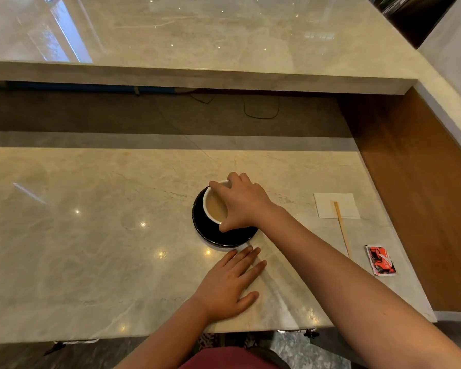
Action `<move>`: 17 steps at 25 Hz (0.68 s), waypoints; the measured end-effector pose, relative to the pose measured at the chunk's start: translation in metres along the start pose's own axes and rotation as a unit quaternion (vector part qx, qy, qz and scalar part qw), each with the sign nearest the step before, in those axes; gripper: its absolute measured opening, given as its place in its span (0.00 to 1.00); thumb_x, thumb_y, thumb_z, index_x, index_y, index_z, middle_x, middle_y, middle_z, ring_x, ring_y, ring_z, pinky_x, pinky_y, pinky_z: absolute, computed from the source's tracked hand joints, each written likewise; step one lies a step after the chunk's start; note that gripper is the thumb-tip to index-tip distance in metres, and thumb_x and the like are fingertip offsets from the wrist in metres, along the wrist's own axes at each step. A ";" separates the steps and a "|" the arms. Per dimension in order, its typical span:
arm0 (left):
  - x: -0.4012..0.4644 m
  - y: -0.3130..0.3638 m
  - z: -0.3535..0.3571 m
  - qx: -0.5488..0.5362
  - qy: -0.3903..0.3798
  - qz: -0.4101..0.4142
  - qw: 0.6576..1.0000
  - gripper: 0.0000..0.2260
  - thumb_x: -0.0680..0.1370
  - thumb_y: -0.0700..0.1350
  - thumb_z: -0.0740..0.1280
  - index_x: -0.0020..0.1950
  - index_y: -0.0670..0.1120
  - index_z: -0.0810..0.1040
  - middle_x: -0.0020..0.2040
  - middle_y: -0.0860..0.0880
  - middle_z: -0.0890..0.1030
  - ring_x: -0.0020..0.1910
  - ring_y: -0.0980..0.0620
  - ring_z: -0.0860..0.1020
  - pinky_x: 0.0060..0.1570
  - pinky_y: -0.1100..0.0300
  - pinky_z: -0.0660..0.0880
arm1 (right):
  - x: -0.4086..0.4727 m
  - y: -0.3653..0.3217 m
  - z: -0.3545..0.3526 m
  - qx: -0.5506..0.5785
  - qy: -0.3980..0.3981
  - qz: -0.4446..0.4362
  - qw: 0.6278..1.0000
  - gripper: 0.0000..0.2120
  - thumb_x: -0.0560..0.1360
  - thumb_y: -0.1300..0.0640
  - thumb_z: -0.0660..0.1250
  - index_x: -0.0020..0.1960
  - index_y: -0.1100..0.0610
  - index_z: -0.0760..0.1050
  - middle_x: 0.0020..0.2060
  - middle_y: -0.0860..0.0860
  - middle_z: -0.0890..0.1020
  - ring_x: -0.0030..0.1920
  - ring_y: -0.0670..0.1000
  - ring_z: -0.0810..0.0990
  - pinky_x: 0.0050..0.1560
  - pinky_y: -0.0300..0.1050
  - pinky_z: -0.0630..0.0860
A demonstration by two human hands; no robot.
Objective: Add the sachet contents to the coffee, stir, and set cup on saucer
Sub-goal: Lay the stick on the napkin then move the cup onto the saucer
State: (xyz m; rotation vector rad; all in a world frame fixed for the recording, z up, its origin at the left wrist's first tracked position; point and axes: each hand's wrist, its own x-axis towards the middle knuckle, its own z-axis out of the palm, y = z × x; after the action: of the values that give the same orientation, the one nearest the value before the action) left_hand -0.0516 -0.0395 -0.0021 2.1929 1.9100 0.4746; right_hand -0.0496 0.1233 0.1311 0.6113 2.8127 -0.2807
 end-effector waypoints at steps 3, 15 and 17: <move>0.000 0.000 -0.001 0.001 0.001 0.000 1.000 0.27 0.79 0.57 0.58 0.75 0.49 0.61 0.75 0.45 0.61 0.74 0.47 0.55 0.70 0.49 0.53 | -0.001 -0.001 -0.001 -0.001 -0.008 0.003 1.000 0.45 0.61 0.43 0.73 0.71 0.50 0.54 0.64 0.60 0.65 0.63 0.61 0.63 0.52 0.55 0.73; 0.001 0.001 -0.001 0.006 -0.002 -0.005 1.000 0.27 0.78 0.57 0.58 0.75 0.49 0.61 0.75 0.45 0.61 0.74 0.47 0.55 0.70 0.49 0.52 | -0.007 -0.002 0.003 0.004 -0.011 0.012 1.000 0.47 0.62 0.41 0.72 0.72 0.47 0.50 0.68 0.59 0.63 0.65 0.61 0.63 0.54 0.56 0.72; 0.001 0.001 -0.001 0.014 -0.009 -0.006 1.000 0.27 0.78 0.57 0.58 0.76 0.49 0.60 0.75 0.45 0.60 0.74 0.48 0.54 0.70 0.48 0.51 | -0.011 -0.002 0.004 0.017 -0.012 0.012 1.000 0.48 0.62 0.40 0.72 0.73 0.47 0.48 0.71 0.60 0.60 0.68 0.62 0.60 0.58 0.58 0.70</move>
State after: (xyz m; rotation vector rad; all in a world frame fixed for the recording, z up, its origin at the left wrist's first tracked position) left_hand -0.0511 -0.0390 -0.0008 2.1931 1.9311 0.4281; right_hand -0.0401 0.1165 0.1303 0.6450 2.7805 -0.3299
